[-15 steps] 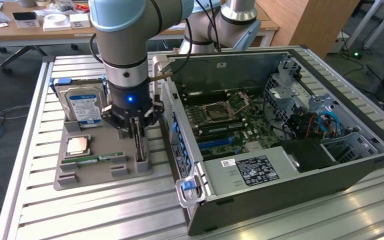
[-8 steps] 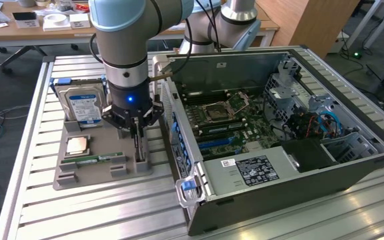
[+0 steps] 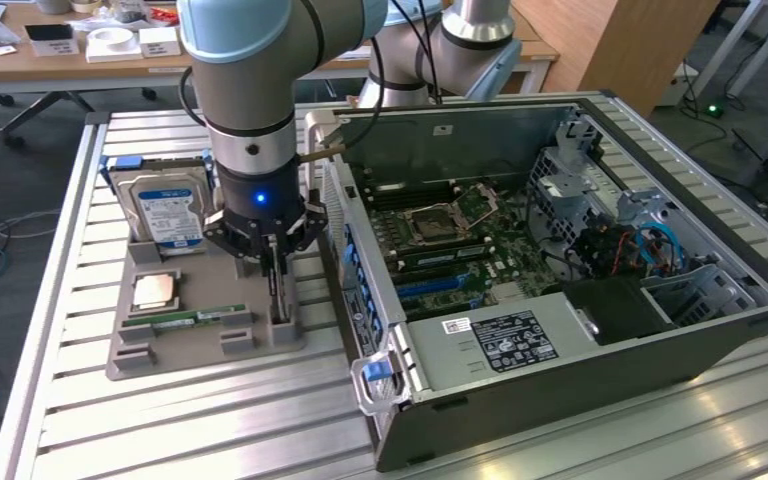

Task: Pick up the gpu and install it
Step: 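Pick up the gpu and move the gpu toward the slot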

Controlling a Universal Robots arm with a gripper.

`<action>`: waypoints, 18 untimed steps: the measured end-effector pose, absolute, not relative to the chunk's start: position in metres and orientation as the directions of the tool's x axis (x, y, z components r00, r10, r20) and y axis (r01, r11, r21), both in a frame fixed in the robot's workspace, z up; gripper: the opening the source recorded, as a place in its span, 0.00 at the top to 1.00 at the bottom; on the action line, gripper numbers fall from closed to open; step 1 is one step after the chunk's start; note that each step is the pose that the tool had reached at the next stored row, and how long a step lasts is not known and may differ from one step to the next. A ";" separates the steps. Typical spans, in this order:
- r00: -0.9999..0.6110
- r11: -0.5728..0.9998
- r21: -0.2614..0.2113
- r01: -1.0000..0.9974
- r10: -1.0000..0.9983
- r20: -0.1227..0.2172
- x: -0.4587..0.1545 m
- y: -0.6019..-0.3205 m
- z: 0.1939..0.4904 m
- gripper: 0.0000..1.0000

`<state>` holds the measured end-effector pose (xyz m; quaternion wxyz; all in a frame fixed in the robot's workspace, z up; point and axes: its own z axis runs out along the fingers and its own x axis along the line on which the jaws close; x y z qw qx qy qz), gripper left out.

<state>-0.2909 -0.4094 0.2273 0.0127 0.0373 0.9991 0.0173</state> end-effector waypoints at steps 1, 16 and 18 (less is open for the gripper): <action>-0.997 0.997 0.035 0.074 0.075 -0.024 -0.291 -0.409 0.227 0.74; -0.997 0.997 0.035 0.074 0.075 -0.024 -0.291 -0.409 0.227 0.74; -0.997 0.997 0.035 0.074 0.075 -0.024 -0.291 -0.409 0.227 0.74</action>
